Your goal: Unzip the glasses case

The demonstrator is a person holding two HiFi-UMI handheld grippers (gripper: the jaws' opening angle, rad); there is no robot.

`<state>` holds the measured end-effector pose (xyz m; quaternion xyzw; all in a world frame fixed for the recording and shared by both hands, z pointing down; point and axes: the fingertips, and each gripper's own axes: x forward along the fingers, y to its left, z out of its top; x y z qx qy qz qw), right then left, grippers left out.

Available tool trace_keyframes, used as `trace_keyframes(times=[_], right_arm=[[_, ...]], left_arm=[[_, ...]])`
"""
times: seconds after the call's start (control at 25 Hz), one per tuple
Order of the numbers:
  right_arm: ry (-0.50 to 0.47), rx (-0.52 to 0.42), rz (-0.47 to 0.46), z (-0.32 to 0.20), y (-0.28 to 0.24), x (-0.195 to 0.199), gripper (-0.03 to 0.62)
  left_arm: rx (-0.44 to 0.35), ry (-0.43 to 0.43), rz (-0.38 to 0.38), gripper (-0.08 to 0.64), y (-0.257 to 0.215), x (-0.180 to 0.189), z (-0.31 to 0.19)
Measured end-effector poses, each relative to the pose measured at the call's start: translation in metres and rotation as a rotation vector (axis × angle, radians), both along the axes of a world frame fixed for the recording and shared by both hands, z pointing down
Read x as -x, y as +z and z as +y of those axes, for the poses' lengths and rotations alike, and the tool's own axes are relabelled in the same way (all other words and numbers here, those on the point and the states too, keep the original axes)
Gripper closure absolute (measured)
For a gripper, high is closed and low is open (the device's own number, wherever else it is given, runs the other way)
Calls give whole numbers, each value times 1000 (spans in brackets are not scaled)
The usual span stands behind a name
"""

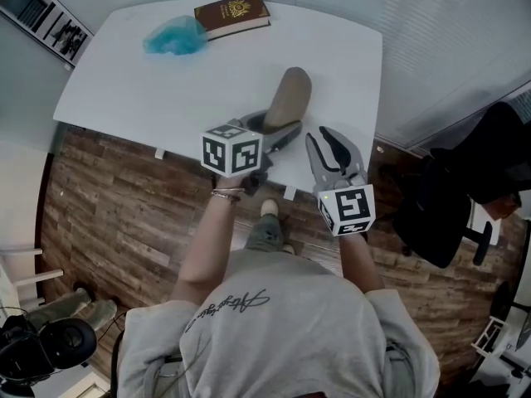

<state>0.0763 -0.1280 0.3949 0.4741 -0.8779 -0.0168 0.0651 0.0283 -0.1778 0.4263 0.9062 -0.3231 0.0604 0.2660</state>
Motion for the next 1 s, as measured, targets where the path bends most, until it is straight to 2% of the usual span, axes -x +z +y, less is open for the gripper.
trace_keyframes(times=[0.16,0.32,0.52,0.68,0.84,1.0], right_arm=[[-27,-7,-17,-11,-7,1,470],[-76,2,-77,-25,-16,3,437],[-180,59,-201,-40,-28,11,370],[-236,94,-247,-50,-33,19,335],[-273,129,-306,-57,-36,27,318],[-320,181,-408,-68,-43,36,301]], left_arm=[[-4,9,132,288,-16,9,3],[-15,6,153,288,-17,17,4],[-14,22,265,288,-20,21,9],[-22,31,328,287,-27,22,11],[-26,44,403,287,-34,24,12],[-26,47,473,287,-43,32,6]])
